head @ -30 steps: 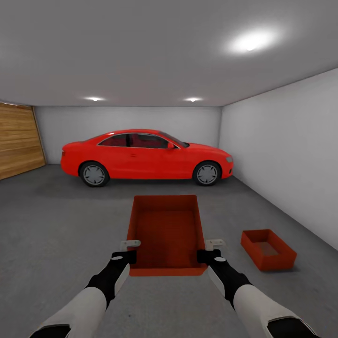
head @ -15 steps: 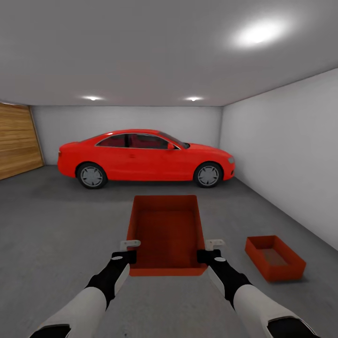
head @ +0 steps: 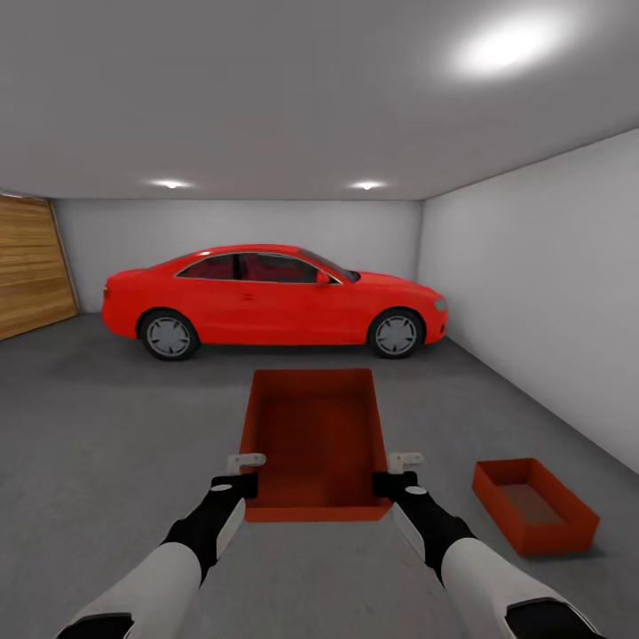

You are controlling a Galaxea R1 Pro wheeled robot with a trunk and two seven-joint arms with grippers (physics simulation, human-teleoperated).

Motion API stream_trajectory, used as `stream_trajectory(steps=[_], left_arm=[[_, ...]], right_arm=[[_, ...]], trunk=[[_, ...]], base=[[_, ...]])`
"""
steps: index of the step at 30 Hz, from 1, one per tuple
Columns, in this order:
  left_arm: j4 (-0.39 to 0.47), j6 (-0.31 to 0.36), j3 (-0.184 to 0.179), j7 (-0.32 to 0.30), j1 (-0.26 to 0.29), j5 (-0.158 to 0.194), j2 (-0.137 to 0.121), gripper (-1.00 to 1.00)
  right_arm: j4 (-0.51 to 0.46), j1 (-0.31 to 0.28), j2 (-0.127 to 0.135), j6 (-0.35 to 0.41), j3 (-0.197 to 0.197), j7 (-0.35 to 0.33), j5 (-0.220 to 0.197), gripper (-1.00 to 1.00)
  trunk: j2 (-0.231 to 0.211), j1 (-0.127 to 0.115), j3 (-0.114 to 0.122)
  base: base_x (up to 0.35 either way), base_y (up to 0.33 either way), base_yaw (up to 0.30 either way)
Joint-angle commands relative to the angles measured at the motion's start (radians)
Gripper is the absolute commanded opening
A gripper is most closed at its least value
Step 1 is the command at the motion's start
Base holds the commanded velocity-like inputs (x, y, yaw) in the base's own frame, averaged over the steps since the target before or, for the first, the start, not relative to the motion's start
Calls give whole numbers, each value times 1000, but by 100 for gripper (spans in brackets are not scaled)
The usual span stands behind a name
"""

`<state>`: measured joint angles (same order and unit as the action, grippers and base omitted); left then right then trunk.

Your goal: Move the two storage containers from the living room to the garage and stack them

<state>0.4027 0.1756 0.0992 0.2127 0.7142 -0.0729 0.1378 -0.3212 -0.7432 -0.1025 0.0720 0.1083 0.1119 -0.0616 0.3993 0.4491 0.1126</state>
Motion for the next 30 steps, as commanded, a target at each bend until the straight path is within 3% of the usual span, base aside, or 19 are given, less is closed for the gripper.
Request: stream_trajectory(steps=[1, 30], left_arm=[[48, 8, 28, 67, 1, 35, 2, -100], [48, 8, 31, 67, 1, 35, 2, -100]], right_arm=[[-1, 1, 0, 5, 5, -6, -26, -100], [-1, 1, 0, 5, 5, -7, -26, -100]], trunk=[[1, 1, 0], [1, 1, 0]], base=[[322, 0, 0], [322, 0, 0]])
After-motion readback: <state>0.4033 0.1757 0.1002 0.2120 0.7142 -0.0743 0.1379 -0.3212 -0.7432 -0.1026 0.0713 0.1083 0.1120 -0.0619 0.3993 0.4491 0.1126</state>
